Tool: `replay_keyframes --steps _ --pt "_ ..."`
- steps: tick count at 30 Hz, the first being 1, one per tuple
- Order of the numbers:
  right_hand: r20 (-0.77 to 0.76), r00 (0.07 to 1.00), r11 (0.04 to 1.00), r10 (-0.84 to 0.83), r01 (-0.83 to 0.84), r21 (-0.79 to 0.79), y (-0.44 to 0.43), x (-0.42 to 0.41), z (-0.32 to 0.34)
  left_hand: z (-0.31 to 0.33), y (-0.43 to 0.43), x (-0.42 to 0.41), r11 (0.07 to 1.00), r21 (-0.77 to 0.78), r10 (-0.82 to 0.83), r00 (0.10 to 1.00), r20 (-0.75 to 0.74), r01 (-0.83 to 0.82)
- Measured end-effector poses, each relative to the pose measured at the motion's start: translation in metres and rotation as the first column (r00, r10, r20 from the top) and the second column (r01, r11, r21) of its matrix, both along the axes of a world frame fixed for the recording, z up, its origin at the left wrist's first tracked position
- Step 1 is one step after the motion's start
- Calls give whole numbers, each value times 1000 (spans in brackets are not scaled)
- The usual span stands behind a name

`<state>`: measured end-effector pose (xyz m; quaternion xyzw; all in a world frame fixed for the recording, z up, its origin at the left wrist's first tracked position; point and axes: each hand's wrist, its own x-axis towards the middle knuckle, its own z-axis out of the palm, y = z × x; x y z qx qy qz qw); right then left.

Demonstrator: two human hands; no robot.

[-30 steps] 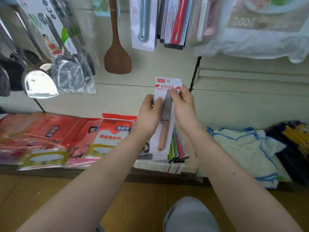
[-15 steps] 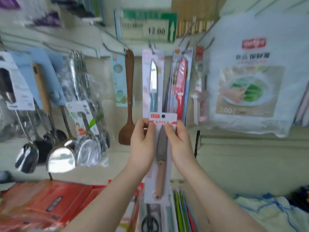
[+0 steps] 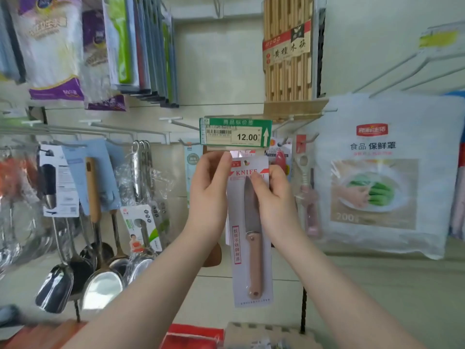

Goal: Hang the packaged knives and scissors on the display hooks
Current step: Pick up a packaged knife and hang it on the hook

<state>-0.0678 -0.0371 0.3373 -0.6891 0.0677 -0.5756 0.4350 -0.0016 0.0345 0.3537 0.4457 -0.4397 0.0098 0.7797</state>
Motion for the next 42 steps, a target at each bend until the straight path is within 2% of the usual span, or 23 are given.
replay_keyframes --steps 9,16,27,36,42 --pt "6 999 999 49 -49 6 11 -9 11 14 20 -12 991 -133 43 965 258 -8" --pt "50 998 999 37 -37 -10 20 -7 30 24 15 -9 988 -124 114 968 224 -88" --pt "-47 996 996 -79 77 -36 12 7 38 20 16 -4 962 -81 275 923 269 -262" --pt "-143 979 988 -148 154 30 -8 25 33 22 17 -3 970 -63 244 927 284 -236" --pt "-124 984 982 -127 142 124 -18 38 33 18 14 -2 977 -76 213 936 279 -199"
